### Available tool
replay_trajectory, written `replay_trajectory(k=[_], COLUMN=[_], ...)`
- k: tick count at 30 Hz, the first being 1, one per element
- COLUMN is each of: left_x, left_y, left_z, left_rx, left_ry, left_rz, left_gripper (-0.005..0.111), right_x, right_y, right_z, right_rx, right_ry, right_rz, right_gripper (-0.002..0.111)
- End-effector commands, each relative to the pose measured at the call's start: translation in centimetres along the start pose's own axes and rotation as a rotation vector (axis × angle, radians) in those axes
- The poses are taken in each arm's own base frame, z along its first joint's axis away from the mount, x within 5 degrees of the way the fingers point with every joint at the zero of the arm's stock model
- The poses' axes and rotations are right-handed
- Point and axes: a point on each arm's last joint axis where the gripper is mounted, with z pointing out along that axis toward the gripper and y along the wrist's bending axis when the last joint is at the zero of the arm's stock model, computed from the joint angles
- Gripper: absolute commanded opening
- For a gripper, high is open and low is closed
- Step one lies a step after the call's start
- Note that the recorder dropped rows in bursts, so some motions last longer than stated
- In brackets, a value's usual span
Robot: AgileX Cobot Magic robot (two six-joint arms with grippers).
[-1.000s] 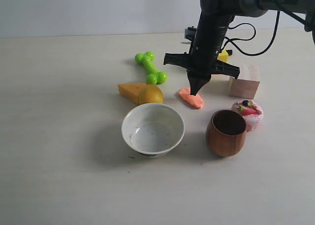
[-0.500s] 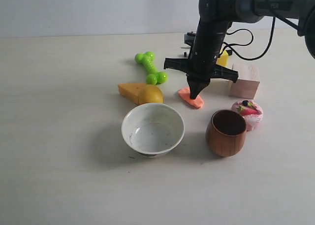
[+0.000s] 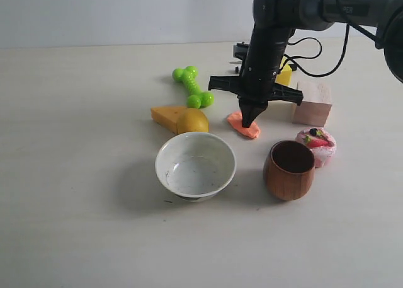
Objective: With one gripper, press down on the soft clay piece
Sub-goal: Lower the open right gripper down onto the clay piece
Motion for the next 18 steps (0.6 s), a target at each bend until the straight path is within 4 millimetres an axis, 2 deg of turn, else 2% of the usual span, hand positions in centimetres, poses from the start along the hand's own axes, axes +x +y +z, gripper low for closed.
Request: replay_trajectory(k=[1,18], left_x=[-0.2,-0.2], left_y=[0.0,0.0], left_z=[-0.1,-0.1], left_rx=[0.004,0.004], left_ry=[-0.024,-0.024], left_rz=[-0.006,-0.006], left_gripper=[0.000,0.000], right_x=[0.4,0.6], right_y=[-0.1,-0.4], right_z=[4.3,5.6], right_rx=[0.046,0.069], right_ry=[0.076,0.116], right_rz=[-0.007,-0.008], right_gripper=[0.000,0.000])
